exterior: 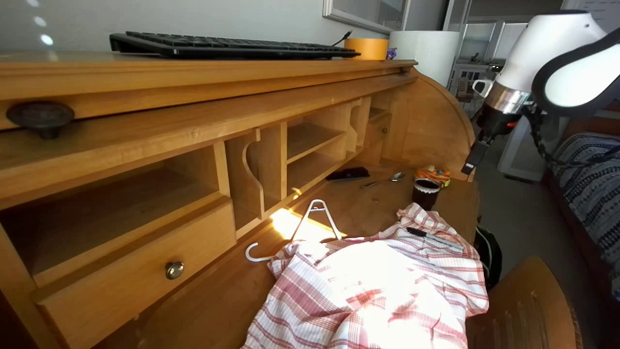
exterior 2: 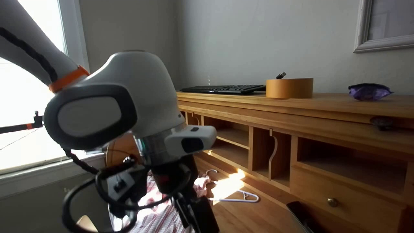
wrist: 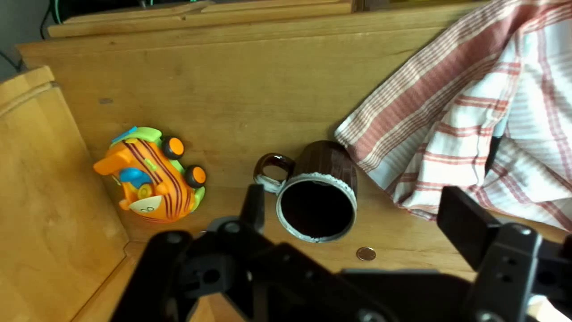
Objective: Remove the marker from the cup
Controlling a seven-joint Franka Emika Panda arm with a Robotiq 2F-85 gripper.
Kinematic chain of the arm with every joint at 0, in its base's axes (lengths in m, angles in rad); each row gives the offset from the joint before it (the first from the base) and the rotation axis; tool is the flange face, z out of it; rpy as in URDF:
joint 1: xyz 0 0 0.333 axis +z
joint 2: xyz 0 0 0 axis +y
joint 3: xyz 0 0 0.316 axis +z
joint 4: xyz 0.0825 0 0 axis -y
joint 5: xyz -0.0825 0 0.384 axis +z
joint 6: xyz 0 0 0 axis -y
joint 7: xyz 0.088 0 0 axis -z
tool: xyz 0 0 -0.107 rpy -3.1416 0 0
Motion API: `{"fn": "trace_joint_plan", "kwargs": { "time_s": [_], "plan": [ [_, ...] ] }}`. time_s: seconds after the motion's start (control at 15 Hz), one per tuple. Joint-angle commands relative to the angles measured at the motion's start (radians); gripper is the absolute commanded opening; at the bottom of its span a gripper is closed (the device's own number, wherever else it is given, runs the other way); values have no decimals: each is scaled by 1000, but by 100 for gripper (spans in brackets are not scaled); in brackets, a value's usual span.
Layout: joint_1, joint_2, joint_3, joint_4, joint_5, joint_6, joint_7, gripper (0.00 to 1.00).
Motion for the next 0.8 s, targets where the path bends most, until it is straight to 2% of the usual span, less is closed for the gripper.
{"fn": "trace_joint_plan", "kwargs": {
  "time_s": [0.0,0.13,0.33,0.4,0.73],
  "plan": [
    [-48,-166,100,18,-4,-273,44,100],
    [-52,-227,135,71,47,-426,22,100],
    [-52,-267,159,129,105,-542,27,100],
    [-59,-244,163,111,74,-478,23,100],
    [-59,-267,168,129,96,-520,23,100]
  ]
}}
